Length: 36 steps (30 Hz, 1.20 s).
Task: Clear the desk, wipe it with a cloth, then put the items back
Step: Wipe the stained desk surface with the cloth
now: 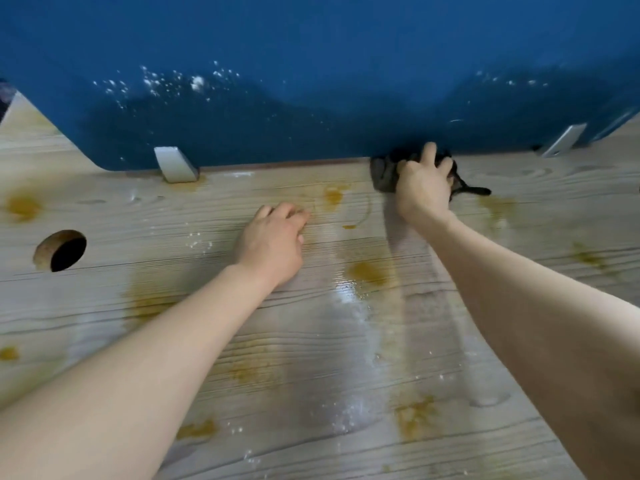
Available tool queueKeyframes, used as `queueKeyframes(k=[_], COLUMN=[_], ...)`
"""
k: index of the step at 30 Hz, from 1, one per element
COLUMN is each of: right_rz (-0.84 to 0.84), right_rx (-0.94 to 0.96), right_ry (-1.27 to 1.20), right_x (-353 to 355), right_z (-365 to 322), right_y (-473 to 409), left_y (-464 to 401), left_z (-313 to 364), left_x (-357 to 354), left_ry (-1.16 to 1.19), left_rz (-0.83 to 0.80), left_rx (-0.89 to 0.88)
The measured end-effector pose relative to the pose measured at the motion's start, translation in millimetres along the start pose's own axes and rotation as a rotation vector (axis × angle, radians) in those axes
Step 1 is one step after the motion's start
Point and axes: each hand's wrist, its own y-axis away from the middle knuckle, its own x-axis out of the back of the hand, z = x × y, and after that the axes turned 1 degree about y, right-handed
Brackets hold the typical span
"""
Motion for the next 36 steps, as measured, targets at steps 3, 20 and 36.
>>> queueKeyframes(k=[3,20,36], right_rz=[-0.029,-0.046,-0.005], right_rx=[0.165,0.061,0.255], right_ry=[0.002,0.083,0.078], right_x=[-3.9,3.9,4.4], right_z=[-38.7,-39.9,-19.4], right_y=[14.6,10.3,11.9], left_y=[0.0,-1.7,41.6], left_z=[-0.7,-10.4,-85.1], left_x=[1.0,-3.6,15.6], left_ry=[-0.01,0.071,0.024], left_rz=[-0.011,-0.007,0.012], left_rx=[-0.007,-0.029,0.113])
